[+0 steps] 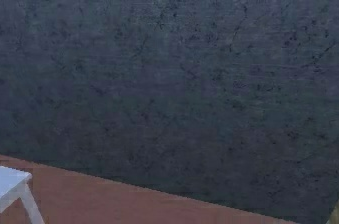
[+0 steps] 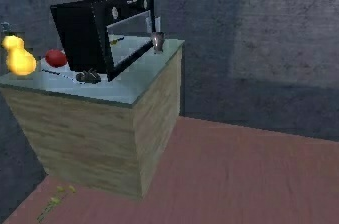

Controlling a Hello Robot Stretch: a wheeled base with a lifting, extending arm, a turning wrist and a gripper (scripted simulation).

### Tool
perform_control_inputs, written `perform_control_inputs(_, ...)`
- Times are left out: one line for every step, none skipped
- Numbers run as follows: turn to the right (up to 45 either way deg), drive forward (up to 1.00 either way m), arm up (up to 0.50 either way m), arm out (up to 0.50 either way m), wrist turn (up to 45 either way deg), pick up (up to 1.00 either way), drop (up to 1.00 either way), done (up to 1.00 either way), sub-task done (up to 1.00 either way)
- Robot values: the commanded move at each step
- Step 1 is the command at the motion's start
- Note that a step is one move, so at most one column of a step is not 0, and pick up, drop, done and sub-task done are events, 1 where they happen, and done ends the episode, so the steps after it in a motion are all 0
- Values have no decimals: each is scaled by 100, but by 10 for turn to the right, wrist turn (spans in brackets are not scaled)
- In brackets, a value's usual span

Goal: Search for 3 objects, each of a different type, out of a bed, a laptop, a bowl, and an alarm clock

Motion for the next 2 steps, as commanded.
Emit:
perform_control_inputs(0,10,0,0,0,0,0,0,0)
perform_control_inputs(-30,0,0,0,0,0,0,0,0)
